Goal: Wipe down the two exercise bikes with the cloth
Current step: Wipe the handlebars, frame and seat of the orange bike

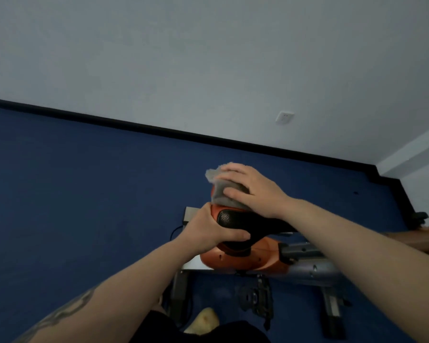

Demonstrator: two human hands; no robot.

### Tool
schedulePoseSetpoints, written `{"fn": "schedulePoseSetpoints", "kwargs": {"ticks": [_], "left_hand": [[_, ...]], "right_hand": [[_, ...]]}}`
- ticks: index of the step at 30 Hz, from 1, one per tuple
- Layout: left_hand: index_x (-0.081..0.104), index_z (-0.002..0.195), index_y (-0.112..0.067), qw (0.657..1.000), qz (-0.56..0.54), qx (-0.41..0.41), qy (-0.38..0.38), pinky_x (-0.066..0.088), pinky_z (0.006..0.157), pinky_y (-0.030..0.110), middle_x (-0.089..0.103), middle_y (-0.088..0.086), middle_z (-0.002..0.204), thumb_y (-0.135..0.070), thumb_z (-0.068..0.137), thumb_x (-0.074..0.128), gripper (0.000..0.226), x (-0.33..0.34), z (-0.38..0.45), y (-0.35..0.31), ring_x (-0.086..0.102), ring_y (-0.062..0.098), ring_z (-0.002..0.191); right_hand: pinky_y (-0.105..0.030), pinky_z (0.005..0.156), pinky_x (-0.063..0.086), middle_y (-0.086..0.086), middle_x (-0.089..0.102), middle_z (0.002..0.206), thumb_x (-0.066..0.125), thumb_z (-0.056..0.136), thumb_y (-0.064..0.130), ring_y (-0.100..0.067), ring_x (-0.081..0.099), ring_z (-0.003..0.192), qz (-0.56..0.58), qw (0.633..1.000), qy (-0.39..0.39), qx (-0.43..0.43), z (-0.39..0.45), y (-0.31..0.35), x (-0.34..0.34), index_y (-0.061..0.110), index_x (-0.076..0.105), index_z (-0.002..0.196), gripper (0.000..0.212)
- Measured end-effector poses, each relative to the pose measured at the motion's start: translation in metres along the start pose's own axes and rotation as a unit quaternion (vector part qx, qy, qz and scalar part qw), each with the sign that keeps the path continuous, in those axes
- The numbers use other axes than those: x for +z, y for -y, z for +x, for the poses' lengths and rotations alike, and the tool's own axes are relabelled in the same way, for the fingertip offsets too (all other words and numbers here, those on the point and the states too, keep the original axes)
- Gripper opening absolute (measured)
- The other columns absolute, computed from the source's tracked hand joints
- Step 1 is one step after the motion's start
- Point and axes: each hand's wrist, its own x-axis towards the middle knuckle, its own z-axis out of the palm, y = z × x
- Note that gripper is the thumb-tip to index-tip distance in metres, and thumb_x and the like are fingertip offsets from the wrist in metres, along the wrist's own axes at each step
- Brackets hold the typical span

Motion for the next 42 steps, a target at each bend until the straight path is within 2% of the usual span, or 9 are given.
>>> {"fn": "schedulePoseSetpoints", "kwargs": {"ticks": [6, 12, 18, 21, 24, 30, 36, 39, 42], "left_hand": [[0.064, 0.104, -0.029, 1.000, -0.001, -0.007, -0.007, 0.057, 0.078, 0.023, 0.075, -0.009, 0.094, -0.028, 0.054, 0.094, 0.058, 0.000, 0.003, 0.002, 0.071, 0.007, 0.089], [0.059, 0.116, -0.030, 0.999, 0.028, 0.023, -0.037, 0.055, 0.088, 0.028, 0.069, -0.013, 0.107, -0.039, 0.049, 0.093, 0.076, 0.002, 0.002, 0.003, 0.065, 0.002, 0.102], [0.060, 0.108, -0.030, 0.999, 0.017, -0.028, -0.030, 0.057, 0.084, 0.029, 0.073, -0.012, 0.095, -0.043, 0.043, 0.094, 0.074, 0.000, 0.003, 0.005, 0.069, 0.003, 0.090], [0.059, 0.104, -0.038, 0.998, 0.039, 0.012, -0.037, 0.055, 0.083, 0.021, 0.068, -0.025, 0.100, -0.040, 0.048, 0.092, 0.065, 0.003, 0.000, 0.002, 0.065, -0.005, 0.095], [0.060, 0.113, -0.034, 0.997, 0.044, 0.031, -0.052, 0.054, 0.089, 0.022, 0.066, -0.023, 0.106, -0.043, 0.047, 0.092, 0.073, 0.004, 0.000, 0.001, 0.062, -0.005, 0.101], [0.061, 0.110, -0.027, 0.999, 0.020, -0.031, -0.027, 0.057, 0.089, 0.036, 0.074, -0.008, 0.097, -0.041, 0.044, 0.094, 0.076, 0.001, 0.003, 0.004, 0.070, 0.005, 0.092], [0.057, 0.121, -0.026, 0.999, 0.043, 0.007, -0.033, 0.054, 0.094, 0.036, 0.068, -0.007, 0.112, -0.042, 0.048, 0.092, 0.083, 0.002, 0.001, 0.000, 0.064, 0.007, 0.106], [0.060, 0.113, -0.026, 0.999, 0.019, -0.032, -0.022, 0.057, 0.090, 0.035, 0.073, -0.006, 0.102, -0.043, 0.044, 0.093, 0.079, 0.001, 0.003, 0.001, 0.069, 0.008, 0.095], [0.061, 0.107, -0.030, 0.999, 0.013, -0.030, -0.028, 0.057, 0.081, 0.026, 0.074, -0.010, 0.095, -0.038, 0.046, 0.094, 0.070, 0.001, 0.002, 0.004, 0.070, 0.006, 0.091]], "right_hand": [[-0.038, 0.080, 0.045, 0.008, 0.061, 0.099, 0.038, 0.088, 0.057, -0.021, 0.057, 0.101, -0.019, 0.968, 0.018, 0.251, 0.055, 0.017, -0.001, 0.029, 0.062, 0.092, 0.037], [-0.034, 0.097, 0.035, 0.013, 0.058, 0.118, 0.041, 0.088, 0.062, -0.012, 0.049, 0.111, -0.118, 0.988, 0.010, -0.100, 0.021, 0.020, 0.013, 0.030, 0.068, 0.102, 0.045], [-0.037, 0.080, 0.043, 0.015, 0.058, 0.085, 0.046, 0.073, 0.069, -0.017, 0.057, 0.096, 0.025, 0.968, 0.046, 0.244, 0.060, 0.025, -0.006, 0.039, 0.064, 0.070, 0.035], [-0.035, 0.077, 0.040, 0.014, 0.062, 0.090, 0.045, 0.078, 0.061, -0.015, 0.057, 0.091, -0.174, 0.984, -0.040, 0.028, 0.042, 0.037, 0.021, 0.034, 0.068, 0.077, 0.035], [-0.028, 0.094, 0.036, 0.016, 0.066, 0.098, 0.049, 0.088, 0.057, -0.006, 0.055, 0.097, -0.086, 0.988, -0.018, -0.129, 0.021, 0.023, 0.016, 0.027, 0.071, 0.086, 0.037], [-0.036, 0.079, 0.044, 0.011, 0.062, 0.095, 0.047, 0.086, 0.062, -0.018, 0.059, 0.100, -0.010, 0.970, 0.033, 0.240, 0.066, 0.017, -0.001, 0.032, 0.065, 0.083, 0.036], [-0.031, 0.103, 0.030, 0.012, 0.058, 0.124, 0.046, 0.092, 0.057, -0.010, 0.047, 0.119, -0.108, 0.985, -0.034, -0.127, 0.012, 0.008, 0.015, 0.030, 0.067, 0.109, 0.039], [-0.037, 0.101, 0.038, 0.002, 0.058, 0.126, 0.040, 0.099, 0.051, -0.019, 0.051, 0.120, 0.046, 0.992, -0.014, 0.118, 0.032, -0.006, -0.005, 0.027, 0.061, 0.116, 0.037], [-0.037, 0.086, 0.040, -0.003, 0.061, 0.119, 0.032, 0.098, 0.047, -0.027, 0.055, 0.115, -0.045, 0.961, -0.022, 0.272, 0.056, 0.013, 0.007, 0.028, 0.063, 0.105, 0.037]]}}
